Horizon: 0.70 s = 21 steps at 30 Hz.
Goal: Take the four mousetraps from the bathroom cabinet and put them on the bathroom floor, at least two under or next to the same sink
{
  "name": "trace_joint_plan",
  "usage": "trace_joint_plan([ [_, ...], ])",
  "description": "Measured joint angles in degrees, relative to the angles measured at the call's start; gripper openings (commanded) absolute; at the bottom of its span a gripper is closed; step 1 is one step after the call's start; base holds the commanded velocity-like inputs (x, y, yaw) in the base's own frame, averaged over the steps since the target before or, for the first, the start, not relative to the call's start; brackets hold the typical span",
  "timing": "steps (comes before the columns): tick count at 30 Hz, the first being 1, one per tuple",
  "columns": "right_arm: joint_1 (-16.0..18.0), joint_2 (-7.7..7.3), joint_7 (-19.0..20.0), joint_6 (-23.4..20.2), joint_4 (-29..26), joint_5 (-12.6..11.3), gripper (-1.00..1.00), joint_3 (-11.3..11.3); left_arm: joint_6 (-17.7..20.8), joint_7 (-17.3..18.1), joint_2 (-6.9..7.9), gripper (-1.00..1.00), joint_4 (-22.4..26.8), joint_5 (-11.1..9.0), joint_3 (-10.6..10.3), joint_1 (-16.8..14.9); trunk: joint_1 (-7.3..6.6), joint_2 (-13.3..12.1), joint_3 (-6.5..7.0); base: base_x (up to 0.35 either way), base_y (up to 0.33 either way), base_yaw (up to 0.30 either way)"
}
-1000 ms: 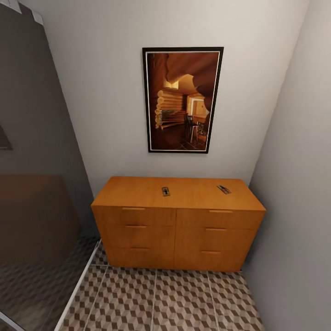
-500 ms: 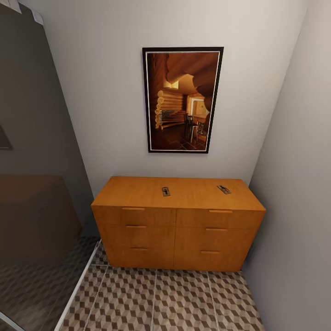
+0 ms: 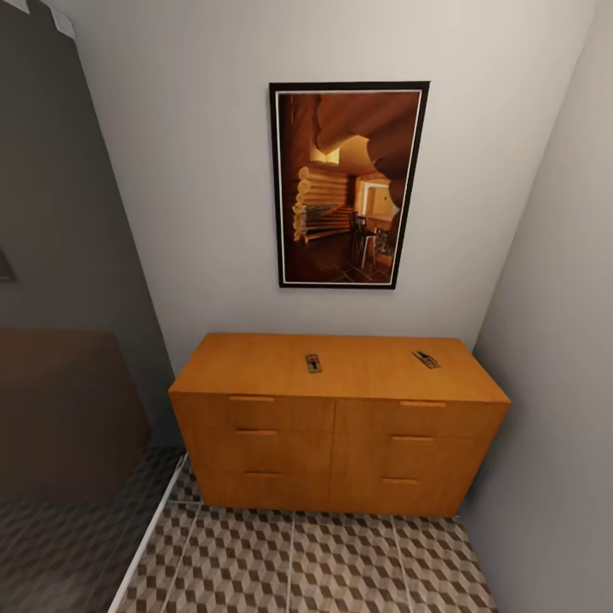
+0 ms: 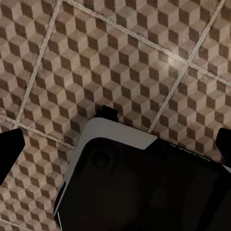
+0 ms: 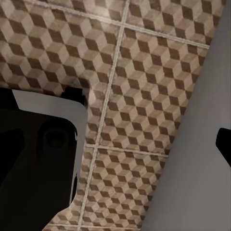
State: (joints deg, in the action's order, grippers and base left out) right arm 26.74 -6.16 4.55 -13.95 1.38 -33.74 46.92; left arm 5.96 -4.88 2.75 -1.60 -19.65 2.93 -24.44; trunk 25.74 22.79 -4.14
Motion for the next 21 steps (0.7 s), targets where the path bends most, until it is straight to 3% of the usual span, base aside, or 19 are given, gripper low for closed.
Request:
trace_joint_plan([
  [13,-0.1,0.0,0.0,0.3,0.2,0.0,1.0,0.0,0.2,0.4,-0.21,1.0,0.5,0.0,0.1,0.0,0.01,0.0,0.0,0.008,0.003,0.0],
  [21,-0.6,1.39,-0.1,0.3,0.2,0.1,1.0,0.0,1.3,0.7,-2.04,1.0,2.3,0.0,0.0,-0.1,0.01,0.0,0.0,0.0,0.0,0.0],
])
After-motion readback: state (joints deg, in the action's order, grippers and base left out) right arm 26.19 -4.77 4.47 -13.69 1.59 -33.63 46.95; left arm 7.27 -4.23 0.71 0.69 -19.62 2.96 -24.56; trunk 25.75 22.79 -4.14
